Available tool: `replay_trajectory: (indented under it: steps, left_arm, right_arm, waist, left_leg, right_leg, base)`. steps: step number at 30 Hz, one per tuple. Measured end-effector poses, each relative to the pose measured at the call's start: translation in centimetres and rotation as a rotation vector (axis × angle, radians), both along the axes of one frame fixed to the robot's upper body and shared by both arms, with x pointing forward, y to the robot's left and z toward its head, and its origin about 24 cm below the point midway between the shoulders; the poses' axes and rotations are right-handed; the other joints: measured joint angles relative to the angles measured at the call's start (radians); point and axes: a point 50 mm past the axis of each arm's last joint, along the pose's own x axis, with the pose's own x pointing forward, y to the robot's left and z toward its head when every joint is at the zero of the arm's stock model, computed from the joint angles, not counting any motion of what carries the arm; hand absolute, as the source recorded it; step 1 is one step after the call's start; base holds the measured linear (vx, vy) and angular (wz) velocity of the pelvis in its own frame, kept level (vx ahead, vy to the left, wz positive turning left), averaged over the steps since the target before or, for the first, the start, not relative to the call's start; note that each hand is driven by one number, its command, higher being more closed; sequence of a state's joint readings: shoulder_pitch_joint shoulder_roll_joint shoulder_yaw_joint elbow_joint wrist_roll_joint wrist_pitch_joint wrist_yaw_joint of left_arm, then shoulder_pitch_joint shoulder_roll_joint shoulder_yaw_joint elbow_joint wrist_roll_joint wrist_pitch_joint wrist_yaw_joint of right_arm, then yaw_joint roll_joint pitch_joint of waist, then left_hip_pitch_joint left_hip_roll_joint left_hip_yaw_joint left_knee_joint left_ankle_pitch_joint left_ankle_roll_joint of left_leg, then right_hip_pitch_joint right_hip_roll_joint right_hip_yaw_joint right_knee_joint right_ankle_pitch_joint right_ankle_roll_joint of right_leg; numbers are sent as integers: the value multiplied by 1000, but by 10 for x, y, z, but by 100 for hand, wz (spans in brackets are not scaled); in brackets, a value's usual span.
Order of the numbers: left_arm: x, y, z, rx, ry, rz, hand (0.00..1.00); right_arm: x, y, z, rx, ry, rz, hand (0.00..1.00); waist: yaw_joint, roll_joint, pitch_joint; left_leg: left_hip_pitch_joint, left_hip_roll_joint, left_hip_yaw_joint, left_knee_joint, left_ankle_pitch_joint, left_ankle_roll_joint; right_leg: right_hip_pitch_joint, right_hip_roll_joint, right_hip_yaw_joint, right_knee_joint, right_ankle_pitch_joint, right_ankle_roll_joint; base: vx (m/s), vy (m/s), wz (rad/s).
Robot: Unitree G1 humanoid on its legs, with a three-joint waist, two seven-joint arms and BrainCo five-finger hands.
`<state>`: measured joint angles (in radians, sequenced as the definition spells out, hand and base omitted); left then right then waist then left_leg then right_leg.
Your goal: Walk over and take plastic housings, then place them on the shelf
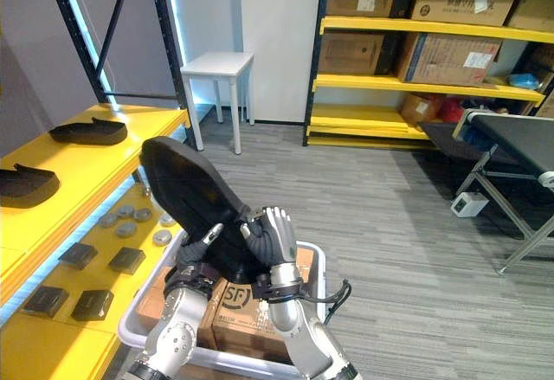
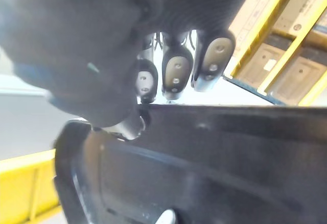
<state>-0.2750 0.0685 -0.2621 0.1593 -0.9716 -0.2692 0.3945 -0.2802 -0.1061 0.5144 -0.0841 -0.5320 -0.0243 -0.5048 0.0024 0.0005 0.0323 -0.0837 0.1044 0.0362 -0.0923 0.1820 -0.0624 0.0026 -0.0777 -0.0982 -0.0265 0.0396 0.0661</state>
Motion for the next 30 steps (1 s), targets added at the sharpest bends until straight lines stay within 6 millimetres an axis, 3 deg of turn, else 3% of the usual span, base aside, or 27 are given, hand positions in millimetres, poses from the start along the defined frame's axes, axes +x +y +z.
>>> replay_trajectory:
  steps: [4, 6, 7, 9, 10, 11, 12, 13, 15, 17, 18, 19, 21, 22, 24, 27, 30]
  left_arm:
    - [-1, 1, -2, -113, -39, -11, 100]
    - [-3, 4, -5, -130, -48, -7, 100]
    - [-5, 6, -8, -148, -42, 1, 100]
    - [-8, 6, -13, -172, -26, 16, 100]
    - [-13, 11, -20, -193, -4, 52, 100]
    - [-21, 19, -26, -209, 13, 92, 100]
    - [-29, 28, -29, -215, 14, 126, 100]
    - [-36, 34, -31, -217, 15, 152, 100]
    - [-56, 58, -30, -185, -7, 246, 100]
    - [-64, 70, -25, -164, -36, 299, 100]
    - [-68, 76, -19, -155, -65, 337, 100]
    - [-71, 84, -10, -103, -108, 369, 100]
    - [-74, 93, 2, -18, -161, 392, 100]
    - [-77, 100, 12, 68, -201, 415, 100]
    - [-81, 107, 26, 178, -259, 452, 100]
    - [-84, 110, 37, 318, -290, 495, 100]
    - [-84, 110, 40, 431, -281, 502, 100]
  right_arm:
    - [-3, 2, 2, 41, -8, 32, 100]
    - [-4, 3, 1, 38, -6, 43, 100]
    - [-4, 5, -1, 32, -3, 53, 100]
    - [-2, 6, -4, 22, 0, 63, 100]
    - [2, 12, -7, 2, 18, 94, 100]
    - [3, 19, -10, -20, 37, 135, 100]
    - [1, 27, -11, -23, 51, 175, 0]
    - [-2, 33, -12, -18, 63, 206, 0]
    - [-10, 54, -12, 8, 99, 305, 0]
    - [-14, 59, -15, 45, 134, 354, 0]
    - [-14, 57, -21, 67, 176, 366, 0]
    - [-11, 54, -27, 89, 229, 374, 0]
    - [-7, 52, -33, 101, 281, 381, 0]
    - [-5, 52, -38, 110, 318, 388, 0]
    - [-5, 52, -41, 101, 337, 398, 0]
    - [-5, 52, -43, 137, 373, 419, 0]
    - [-3, 36, -50, 229, 426, 374, 0]
  waist:
    - [-1, 1, -1]
    - [17, 1, -1]
    - [17, 1, -4]
    - [16, -7, -3]
    - [27, -6, -3]
    - [45, 3, -8]
    - [60, 1, -9]
    - [73, -10, -12]
    - [91, -38, -23]
    - [94, -35, -23]
    - [97, -23, -21]
    - [88, -23, -12]
    - [83, -22, 1]
    - [85, -18, 9]
    - [81, -12, 18]
    - [67, -11, 26]
    - [60, -10, 39]
  left_leg:
    - [-47, -5, -114, 0, 25, -16]
    - [-76, -9, -165, 0, 30, -17]
    - [-107, -4, -120, 0, 18, -6]
    - [-147, 8, 97, 25, -29, 57]
    - [-165, 27, 317, 86, -39, 63]
    - [-154, 51, 474, 115, -38, 87]
    - [-149, 52, 510, 119, -18, 113]
    - [-145, 38, 506, 114, -14, 119]
    - [-122, -48, 458, 67, -23, 128]
    - [-103, -98, 398, 61, -39, 149]
    - [-79, -103, 353, 62, -50, 152]
    - [-44, -115, 303, 63, -63, 166]
    - [-2, -133, 241, 62, -80, 177]
    - [29, -139, 197, 64, -92, 182]
    - [59, -144, 118, 64, -104, 186]
    - [84, -168, 13, 64, -106, 184]
    - [86, -185, -95, 67, -111, 176]
  right_leg:
    - [19, 9, -114, 0, -8, -8]
    - [30, 11, -187, -1, -14, -11]
    - [47, 7, -252, -15, -14, -10]
    - [73, -25, -370, -37, -15, -4]
    - [78, -58, -417, -24, -29, 14]
    - [85, -68, -449, -4, -46, 38]
    - [91, -82, -472, 5, -54, 52]
    - [101, -94, -484, 5, -57, 56]
    - [144, -148, -540, 14, -73, 74]
    - [174, -193, -583, 98, -74, 79]
    - [162, -234, -598, 249, -75, 78]
    - [141, -292, -589, 446, -58, 54]
    - [84, -347, -515, 677, -25, -6]
    - [31, -347, -439, 837, -46, -15]
    - [-36, -291, -352, 934, -109, -2]
    - [-97, -238, -323, 862, -174, 19]
    - [-140, -131, -230, 582, -196, 23]
  base:
    - [-40, -17, 77]
    - [-54, -9, 117]
    - [-26, 20, 162]
    - [8, 87, 184]
    - [94, 196, 143]
    - [123, 190, 129]
    - [139, 166, 77]
    - [145, 146, 62]
    - [203, 160, 82]
    - [232, 150, 111]
    - [255, 211, 141]
    - [188, 191, 125]
    - [187, 158, 111]
    - [194, 88, 98]
    - [160, -6, 124]
    - [116, -48, 123]
    - [76, -80, 116]
